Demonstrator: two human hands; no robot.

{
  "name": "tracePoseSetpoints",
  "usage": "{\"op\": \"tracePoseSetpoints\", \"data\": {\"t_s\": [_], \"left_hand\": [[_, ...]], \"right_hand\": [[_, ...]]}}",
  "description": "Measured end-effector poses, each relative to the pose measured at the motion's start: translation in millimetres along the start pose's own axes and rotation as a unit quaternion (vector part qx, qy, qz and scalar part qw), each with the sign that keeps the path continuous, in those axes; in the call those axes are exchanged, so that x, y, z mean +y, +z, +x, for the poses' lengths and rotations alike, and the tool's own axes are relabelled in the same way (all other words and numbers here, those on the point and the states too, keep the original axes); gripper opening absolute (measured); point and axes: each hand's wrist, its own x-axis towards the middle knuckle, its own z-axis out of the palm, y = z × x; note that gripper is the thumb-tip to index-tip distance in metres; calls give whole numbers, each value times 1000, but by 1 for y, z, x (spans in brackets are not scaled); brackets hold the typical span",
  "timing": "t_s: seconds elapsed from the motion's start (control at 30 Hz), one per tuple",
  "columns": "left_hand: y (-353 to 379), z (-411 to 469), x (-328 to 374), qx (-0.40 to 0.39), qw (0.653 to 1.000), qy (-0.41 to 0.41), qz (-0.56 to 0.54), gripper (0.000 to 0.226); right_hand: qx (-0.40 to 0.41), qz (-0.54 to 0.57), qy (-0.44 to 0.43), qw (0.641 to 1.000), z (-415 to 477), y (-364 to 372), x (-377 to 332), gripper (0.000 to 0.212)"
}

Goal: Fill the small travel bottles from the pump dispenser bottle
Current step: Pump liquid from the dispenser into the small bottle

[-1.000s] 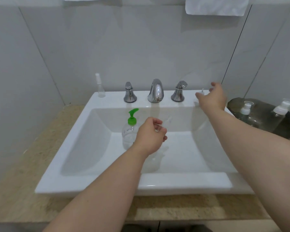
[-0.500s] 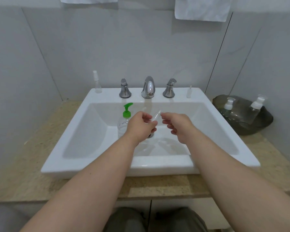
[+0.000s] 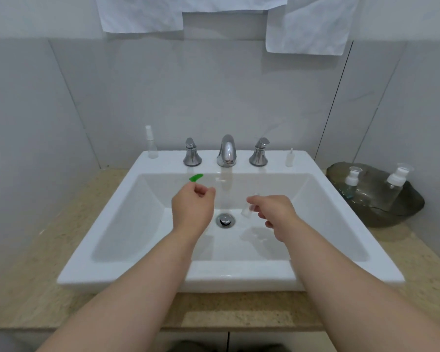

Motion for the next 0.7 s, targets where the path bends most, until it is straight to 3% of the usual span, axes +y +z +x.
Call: {"op": "tracePoseSetpoints", "data": {"t_s": [0.1, 0.17, 0.27, 0.37, 0.43, 0.53, 0.7], "left_hand": [[-11, 25, 9, 91, 996, -8, -5, 16], [-14, 47, 9, 91, 994, -35, 56, 25], [-15, 67, -9, -28, 988, -65, 135, 49], [-8, 66, -22, -147, 985, -86, 32, 71], [-3, 63, -20, -155, 983, -96, -9, 72], [2, 62, -25, -169, 983, -61, 25, 76], [0, 63, -33, -217, 974, -34, 54, 84]], "right_hand": [[0, -54, -23, 998, 6, 4, 3, 22], [-8, -86, -37, 996, 11, 9, 5, 22], [-14, -129, -54, 990, 16, 13, 8, 25], [-22, -138, -54, 989, 20, 14, 8, 22], [-41, -117, -35, 992, 21, 14, 6, 23], [-59, -114, -22, 992, 20, 15, 6, 25], [-101, -192, -76, 973, 13, 19, 6, 26]]}}
